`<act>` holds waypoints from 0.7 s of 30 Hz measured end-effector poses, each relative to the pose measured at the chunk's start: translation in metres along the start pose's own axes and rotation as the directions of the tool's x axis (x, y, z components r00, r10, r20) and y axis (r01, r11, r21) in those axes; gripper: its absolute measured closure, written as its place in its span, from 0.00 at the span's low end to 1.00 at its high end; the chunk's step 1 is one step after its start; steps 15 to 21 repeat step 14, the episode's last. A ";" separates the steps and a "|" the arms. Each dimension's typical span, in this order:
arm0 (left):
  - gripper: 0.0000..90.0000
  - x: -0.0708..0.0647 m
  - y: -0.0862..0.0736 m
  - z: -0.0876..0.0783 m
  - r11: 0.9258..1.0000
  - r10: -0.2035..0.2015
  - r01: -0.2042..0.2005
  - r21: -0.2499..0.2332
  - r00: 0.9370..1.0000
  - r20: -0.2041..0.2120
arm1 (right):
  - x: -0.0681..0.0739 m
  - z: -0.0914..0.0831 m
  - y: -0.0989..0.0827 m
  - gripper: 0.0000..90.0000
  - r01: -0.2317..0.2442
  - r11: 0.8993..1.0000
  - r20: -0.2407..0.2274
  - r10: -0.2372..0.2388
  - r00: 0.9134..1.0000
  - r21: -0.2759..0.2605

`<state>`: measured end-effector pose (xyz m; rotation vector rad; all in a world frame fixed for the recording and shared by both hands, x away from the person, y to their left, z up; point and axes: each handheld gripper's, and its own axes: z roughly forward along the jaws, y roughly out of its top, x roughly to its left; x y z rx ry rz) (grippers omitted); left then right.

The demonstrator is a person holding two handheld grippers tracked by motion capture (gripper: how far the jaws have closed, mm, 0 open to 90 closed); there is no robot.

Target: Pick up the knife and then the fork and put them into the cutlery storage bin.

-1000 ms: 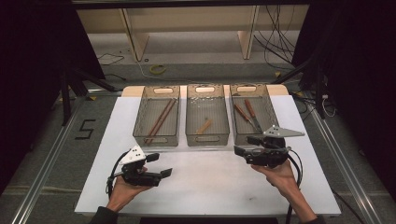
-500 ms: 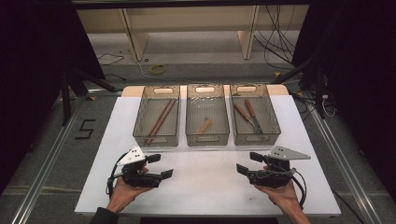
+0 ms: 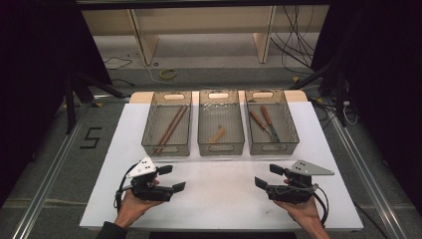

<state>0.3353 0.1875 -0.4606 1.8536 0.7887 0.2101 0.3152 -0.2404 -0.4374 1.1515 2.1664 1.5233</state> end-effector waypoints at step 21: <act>0.19 0.001 0.000 0.000 1.000 -0.002 0.002 0.000 1.000 -0.002 | -0.001 0.000 0.000 0.26 0.002 1.000 0.003 -0.002 1.000 0.002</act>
